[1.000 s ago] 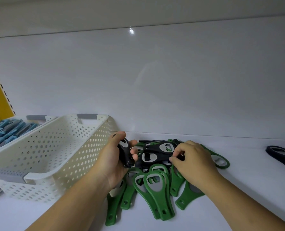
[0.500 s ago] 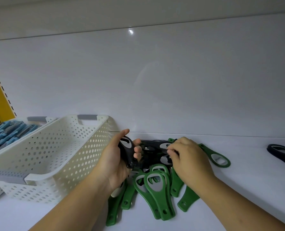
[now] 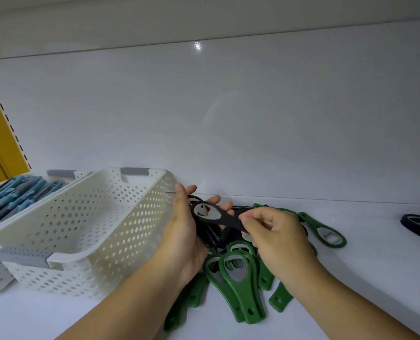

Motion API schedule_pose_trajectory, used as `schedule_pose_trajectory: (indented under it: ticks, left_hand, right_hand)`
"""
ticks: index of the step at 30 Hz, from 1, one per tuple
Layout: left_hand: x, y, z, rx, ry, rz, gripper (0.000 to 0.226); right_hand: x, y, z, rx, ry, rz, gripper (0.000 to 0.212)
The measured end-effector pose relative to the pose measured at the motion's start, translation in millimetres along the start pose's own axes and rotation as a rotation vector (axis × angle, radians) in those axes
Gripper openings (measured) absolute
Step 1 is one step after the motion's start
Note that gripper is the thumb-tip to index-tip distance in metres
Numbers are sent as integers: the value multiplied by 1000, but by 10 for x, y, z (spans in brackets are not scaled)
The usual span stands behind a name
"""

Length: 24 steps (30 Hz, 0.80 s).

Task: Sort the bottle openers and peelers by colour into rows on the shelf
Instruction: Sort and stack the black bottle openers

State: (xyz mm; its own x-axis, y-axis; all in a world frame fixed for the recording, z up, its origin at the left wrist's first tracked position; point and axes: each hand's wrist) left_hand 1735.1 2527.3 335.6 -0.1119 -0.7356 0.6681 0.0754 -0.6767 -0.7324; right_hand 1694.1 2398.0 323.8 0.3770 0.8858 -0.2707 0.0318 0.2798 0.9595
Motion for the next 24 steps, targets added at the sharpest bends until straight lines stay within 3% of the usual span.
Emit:
schedule_pose_trajectory:
  ticks: [3,7,11,14,18,20,24]
  left_hand:
    - [6,43,-44,-40,78,50,34]
    - [-19,114,-72,-93,169,212,44]
    - [23,90,-122,-11,197,211,10]
    - [53,80,-176,48,246,215,10]
    - [71,75,-229,137,339,301,13]
    - [65,69,-259,187,406,353,15]
    - [54,41,-302,291,511,467,16]
  right_hand:
    - [40,16,-46,-26,21,20,20]
    - [63,73,-148,-57,232,-25,17]
    - [-59,70,-88,-105,208,-111,13]
    - [-140,93,-71,-91,259,-113,8]
    - [-218,109,-80,-30,463,-346,50]
    - [-189,120,-139,-4,527,-377,56]
    - [-152,199,-216,-14,529,-327,22]
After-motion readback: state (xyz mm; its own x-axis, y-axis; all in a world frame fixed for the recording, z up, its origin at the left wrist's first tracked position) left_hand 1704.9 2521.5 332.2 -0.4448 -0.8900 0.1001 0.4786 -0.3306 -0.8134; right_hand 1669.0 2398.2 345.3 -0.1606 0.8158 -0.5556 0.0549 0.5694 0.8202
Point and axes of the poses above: each hand's wrist, its own z-axis towards the middle knuckle, its own x-axis out of the palm, y = z × x, and after that the axes turned 11 degrees about x, right-handed
